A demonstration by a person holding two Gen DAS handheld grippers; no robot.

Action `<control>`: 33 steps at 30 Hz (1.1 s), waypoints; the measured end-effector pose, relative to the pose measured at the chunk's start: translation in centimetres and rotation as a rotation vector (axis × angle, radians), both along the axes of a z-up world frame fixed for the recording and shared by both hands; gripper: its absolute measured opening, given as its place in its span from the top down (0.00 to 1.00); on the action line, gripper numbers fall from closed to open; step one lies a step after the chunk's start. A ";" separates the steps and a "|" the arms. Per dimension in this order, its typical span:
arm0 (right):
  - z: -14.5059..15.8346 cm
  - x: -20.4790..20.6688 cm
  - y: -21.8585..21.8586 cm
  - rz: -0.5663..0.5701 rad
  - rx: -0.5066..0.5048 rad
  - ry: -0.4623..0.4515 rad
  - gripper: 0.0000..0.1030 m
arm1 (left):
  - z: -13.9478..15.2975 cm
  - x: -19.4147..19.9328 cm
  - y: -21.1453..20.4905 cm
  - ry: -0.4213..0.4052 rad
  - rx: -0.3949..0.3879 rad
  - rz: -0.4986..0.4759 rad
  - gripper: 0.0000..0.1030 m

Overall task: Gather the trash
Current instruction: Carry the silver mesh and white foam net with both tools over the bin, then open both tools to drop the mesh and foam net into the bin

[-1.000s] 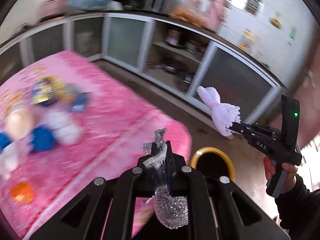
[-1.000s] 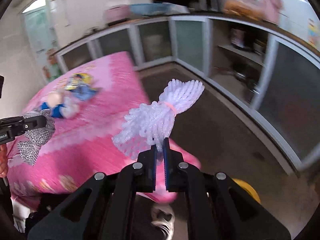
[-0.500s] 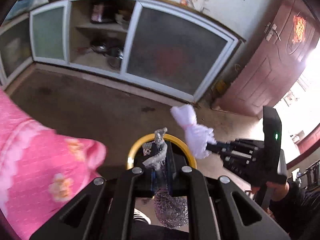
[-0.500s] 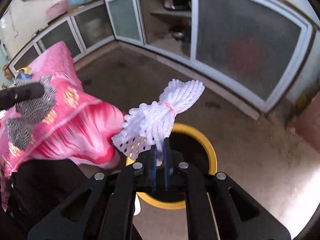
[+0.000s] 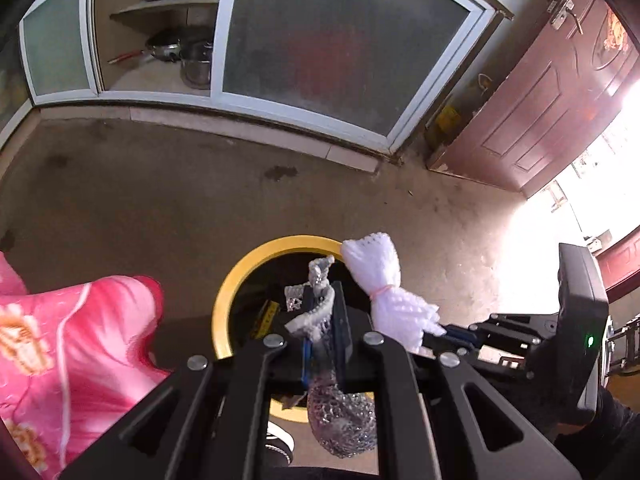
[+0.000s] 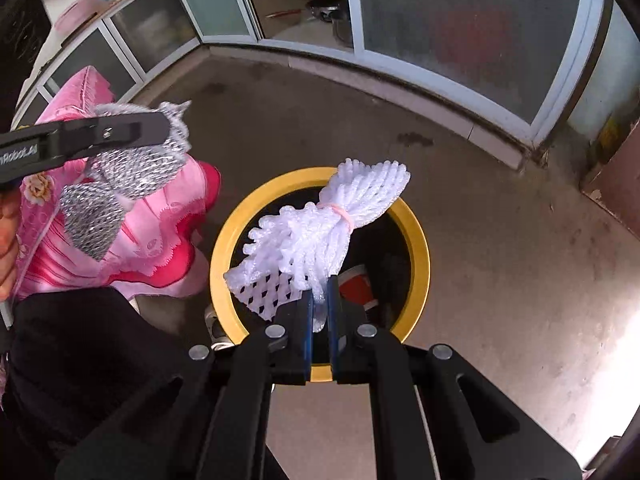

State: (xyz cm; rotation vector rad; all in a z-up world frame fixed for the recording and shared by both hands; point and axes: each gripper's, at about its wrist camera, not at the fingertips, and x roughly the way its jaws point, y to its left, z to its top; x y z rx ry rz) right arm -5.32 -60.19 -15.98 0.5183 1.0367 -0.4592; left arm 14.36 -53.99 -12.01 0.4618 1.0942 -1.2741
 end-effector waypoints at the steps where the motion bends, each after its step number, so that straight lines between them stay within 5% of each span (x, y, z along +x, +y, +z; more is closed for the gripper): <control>1: -0.1 0.1 0.0 0.002 0.001 0.003 0.94 | -0.1 -0.1 -0.1 -0.005 0.003 -0.001 0.93; 6: -0.8 0.4 -0.6 0.007 0.008 0.015 0.94 | -0.5 -0.3 -0.4 -0.001 0.001 0.015 0.86; 11: -1.4 0.4 -1.0 -0.004 0.010 0.047 0.92 | -0.6 0.3 0.0 0.001 -0.013 0.059 0.49; 13: -1.5 0.3 -1.0 -0.008 0.009 0.056 0.87 | -0.6 0.5 0.2 -0.003 -0.020 0.072 0.39; 15: -1.4 0.0 -1.1 -0.019 0.007 0.049 0.63 | -0.7 0.8 0.5 0.008 -0.030 0.081 0.30; 17: -1.3 -0.2 -1.2 -0.036 0.006 0.037 0.50 | -0.7 1.0 0.6 0.011 -0.032 0.093 0.28; 28: -0.4 -0.8 -1.5 -0.054 -0.014 0.050 0.50 | -0.8 0.4 0.9 -0.022 0.001 0.056 0.08; 31: -0.5 -0.9 -1.4 -0.050 -0.017 0.054 0.50 | -1.3 0.2 0.2 -0.032 0.068 0.044 0.08; 33: -0.6 -1.0 -1.4 -0.052 -0.014 0.055 0.50 | -1.7 0.5 0.2 0.035 0.072 0.042 0.08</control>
